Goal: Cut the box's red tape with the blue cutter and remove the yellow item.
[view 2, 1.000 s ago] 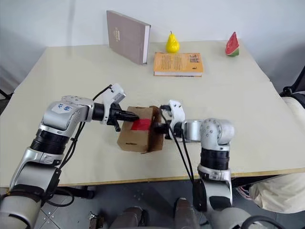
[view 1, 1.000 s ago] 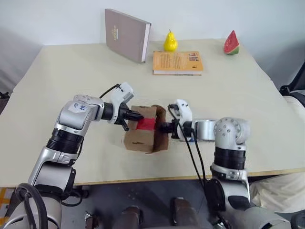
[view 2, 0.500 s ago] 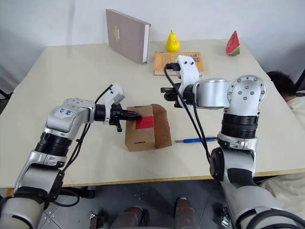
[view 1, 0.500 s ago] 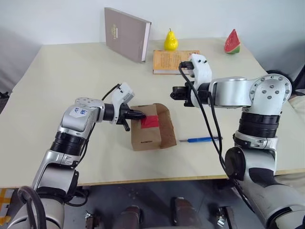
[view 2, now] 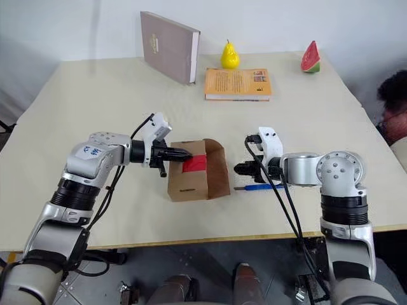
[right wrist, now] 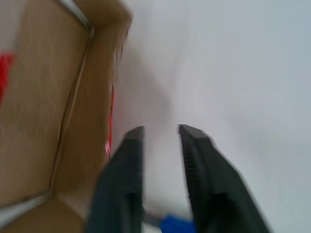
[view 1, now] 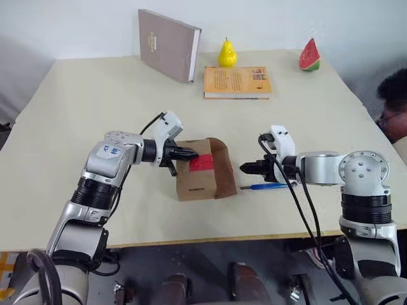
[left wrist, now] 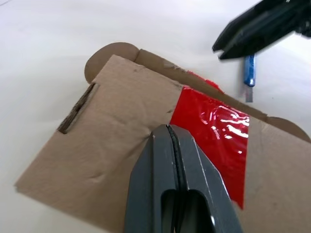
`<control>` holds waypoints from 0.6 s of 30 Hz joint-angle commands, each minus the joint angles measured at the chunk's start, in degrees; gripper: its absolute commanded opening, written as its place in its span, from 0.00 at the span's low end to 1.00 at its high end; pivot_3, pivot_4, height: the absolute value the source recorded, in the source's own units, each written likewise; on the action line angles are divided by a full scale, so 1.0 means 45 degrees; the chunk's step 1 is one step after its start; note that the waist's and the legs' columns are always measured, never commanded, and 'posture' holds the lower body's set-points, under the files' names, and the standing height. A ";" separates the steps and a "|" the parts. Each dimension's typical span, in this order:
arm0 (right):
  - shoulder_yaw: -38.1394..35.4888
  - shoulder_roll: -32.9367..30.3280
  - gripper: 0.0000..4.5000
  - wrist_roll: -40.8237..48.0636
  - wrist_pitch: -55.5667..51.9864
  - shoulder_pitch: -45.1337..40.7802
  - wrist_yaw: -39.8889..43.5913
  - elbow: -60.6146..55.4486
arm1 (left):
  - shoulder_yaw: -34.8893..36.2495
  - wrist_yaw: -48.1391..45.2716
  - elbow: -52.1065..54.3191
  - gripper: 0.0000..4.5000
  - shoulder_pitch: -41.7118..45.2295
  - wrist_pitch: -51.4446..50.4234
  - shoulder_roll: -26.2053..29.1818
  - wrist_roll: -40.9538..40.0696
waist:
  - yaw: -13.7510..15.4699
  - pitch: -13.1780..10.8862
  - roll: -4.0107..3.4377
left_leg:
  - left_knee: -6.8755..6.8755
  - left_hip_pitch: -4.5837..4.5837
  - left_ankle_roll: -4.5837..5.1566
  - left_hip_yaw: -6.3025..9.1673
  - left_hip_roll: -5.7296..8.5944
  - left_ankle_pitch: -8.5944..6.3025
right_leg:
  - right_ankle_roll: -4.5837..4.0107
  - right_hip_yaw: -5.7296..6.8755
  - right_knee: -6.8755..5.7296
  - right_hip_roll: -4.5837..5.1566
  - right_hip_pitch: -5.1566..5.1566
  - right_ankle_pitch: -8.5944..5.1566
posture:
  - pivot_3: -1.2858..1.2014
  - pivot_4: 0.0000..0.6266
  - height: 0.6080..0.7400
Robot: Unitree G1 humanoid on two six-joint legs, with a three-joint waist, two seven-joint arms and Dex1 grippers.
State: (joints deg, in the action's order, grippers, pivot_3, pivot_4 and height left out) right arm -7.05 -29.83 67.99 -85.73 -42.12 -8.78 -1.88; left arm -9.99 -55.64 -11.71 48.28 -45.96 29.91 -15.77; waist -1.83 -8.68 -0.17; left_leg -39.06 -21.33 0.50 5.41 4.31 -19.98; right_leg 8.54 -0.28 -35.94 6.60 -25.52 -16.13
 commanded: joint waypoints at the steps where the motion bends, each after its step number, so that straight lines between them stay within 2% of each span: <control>1: -0.0146 0.0114 0.59 -0.0250 0.0776 0.0057 0.1913 0.0072 | -0.0044 -0.0101 0.0600 0.00 -0.0230 -0.0414 0.0287 -0.0093 | 0.0020 0.0000 0.0001 | 0.0000 0.0002 -0.0002 0.0001 -0.0003 0.0001 | 0.0000 0.0001 -0.0003 -0.0002 0.0000 0.0000 | 0.52 0.24 1.00; 7: 0.0513 0.0322 1.00 -0.1400 0.1370 0.0573 0.4149 0.0803 | 0.0031 -0.0097 0.1121 0.00 -0.0414 -0.0901 0.0590 -0.0214 | 0.0060 -0.0001 0.0003 | 0.0000 0.0002 0.0000 0.0004 0.0004 -0.0001 | 0.0000 0.0000 0.0001 0.0008 0.0002 0.0000 | 0.52 0.24 1.00; 10: 0.1428 0.0385 1.00 -0.2722 0.1977 0.0555 0.5241 0.2138 | -0.0016 -0.0018 0.1311 0.00 -0.0391 -0.1205 0.0663 -0.0269 | 0.0045 0.0005 0.0014 | -0.0004 0.0006 0.0000 0.0003 0.0010 -0.0001 | 0.0000 0.0000 -0.0001 0.0010 0.0005 0.0000 | 0.52 0.24 1.00; 18: 0.3332 0.1059 1.00 -0.4523 0.2745 -0.0376 0.8747 0.4075 | 0.0125 0.0073 0.1780 0.00 -0.0505 -0.1727 0.0986 -0.0358 | -0.0088 0.0013 0.0026 | -0.0008 0.0055 -0.0015 -0.0020 -0.0011 0.0004 | -0.0005 -0.0021 -0.0003 -0.0008 0.0017 -0.0002 | 0.52 0.24 1.00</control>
State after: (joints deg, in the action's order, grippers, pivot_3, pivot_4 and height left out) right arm 3.67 -26.97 49.47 -72.47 -44.90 28.37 14.05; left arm -10.02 -55.41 -5.19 46.43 -53.42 33.65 -16.76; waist -2.22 -8.62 -0.05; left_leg -39.09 -21.08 0.42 5.32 4.24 -19.97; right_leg 8.52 -0.39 -35.99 6.56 -25.44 -16.14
